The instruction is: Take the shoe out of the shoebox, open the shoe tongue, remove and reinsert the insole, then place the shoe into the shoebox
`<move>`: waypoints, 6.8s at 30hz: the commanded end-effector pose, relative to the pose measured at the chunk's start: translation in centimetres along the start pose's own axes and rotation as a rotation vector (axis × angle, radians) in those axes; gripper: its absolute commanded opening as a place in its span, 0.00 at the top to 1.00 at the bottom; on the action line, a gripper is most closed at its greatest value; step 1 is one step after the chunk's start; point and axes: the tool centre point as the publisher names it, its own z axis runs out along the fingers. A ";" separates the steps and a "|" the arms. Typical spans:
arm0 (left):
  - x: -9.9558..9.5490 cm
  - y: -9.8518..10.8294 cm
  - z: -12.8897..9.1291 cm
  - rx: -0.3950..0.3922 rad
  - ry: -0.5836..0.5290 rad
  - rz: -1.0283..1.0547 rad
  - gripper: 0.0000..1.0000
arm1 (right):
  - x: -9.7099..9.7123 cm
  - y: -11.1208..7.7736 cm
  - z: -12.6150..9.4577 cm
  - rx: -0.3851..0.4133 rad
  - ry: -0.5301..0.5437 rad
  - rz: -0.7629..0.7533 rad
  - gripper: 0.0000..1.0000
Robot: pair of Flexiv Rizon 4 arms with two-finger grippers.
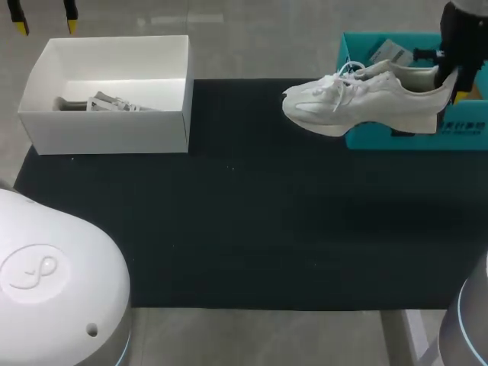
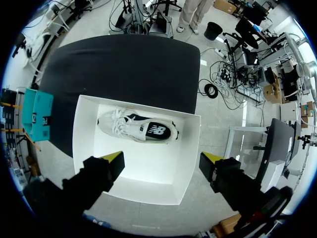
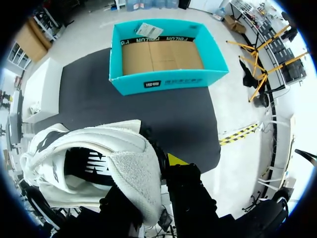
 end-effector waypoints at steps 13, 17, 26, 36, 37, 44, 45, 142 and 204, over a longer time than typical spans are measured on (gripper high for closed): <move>0.0 0.0 0.0 0.000 0.002 0.001 0.00 | 0.9 -1.0 0.5 -0.186 0.034 0.025 1.00; 0.0 0.0 0.0 0.000 0.002 0.001 0.00 | 2.5 -1.7 2.2 -0.171 0.021 0.027 1.00; 0.0 0.0 0.0 0.000 0.002 0.001 0.00 | 6.1 -3.4 4.9 -0.188 0.016 0.055 1.00; 0.0 0.0 0.0 0.000 0.002 0.001 0.00 | 9.8 -5.6 9.3 -0.108 0.049 0.067 1.00; 0.0 0.0 0.0 0.000 0.002 0.001 0.00 | 10.1 -5.9 9.7 -0.097 0.046 0.066 1.00; 0.0 0.0 0.0 0.000 0.002 0.001 0.00 | 10.8 -6.6 11.8 -0.054 0.045 0.057 1.00; 0.0 0.0 0.0 0.000 0.002 0.001 0.00 | 10.8 -6.5 11.9 -0.049 0.045 0.060 1.00; 0.0 0.0 0.0 0.000 0.002 0.001 0.00 | 16.6 -10.0 9.7 -0.139 0.625 -0.538 0.00; 0.0 0.0 0.0 0.000 0.002 0.001 0.00 | 7.2 -9.6 17.6 -0.745 0.601 -1.375 0.00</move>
